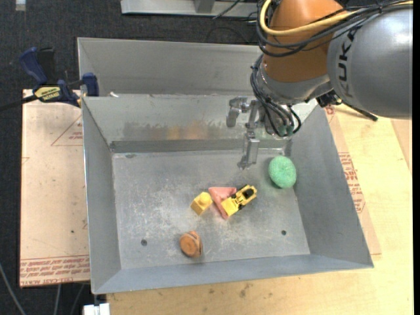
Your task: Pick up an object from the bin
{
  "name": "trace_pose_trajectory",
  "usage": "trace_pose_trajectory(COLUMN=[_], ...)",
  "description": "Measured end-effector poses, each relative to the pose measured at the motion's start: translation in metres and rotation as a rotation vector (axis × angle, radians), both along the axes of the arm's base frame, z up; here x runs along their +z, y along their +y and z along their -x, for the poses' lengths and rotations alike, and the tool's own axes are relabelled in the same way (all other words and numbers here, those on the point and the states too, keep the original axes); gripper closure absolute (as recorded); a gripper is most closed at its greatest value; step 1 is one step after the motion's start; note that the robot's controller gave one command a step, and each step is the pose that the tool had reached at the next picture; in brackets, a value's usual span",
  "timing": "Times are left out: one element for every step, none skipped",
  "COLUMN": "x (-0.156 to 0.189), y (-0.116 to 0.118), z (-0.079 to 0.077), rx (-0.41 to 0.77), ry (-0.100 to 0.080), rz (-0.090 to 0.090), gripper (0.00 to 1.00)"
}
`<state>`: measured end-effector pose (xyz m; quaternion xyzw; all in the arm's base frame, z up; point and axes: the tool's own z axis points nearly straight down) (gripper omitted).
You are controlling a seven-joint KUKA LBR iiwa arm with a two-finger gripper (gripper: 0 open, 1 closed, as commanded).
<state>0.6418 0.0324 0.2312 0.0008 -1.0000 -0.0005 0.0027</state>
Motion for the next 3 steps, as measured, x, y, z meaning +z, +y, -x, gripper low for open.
trace_pose_trajectory(x=[0.005, -0.046, -0.114], y=[0.0, -0.012, -0.024], z=[-0.001, 0.009, 0.022], rx=[-0.001, -0.017, -0.099], ry=[-0.008, -0.014, -0.01], rz=[0.0, -0.001, -0.001], gripper=[0.0, 0.0, 0.0])
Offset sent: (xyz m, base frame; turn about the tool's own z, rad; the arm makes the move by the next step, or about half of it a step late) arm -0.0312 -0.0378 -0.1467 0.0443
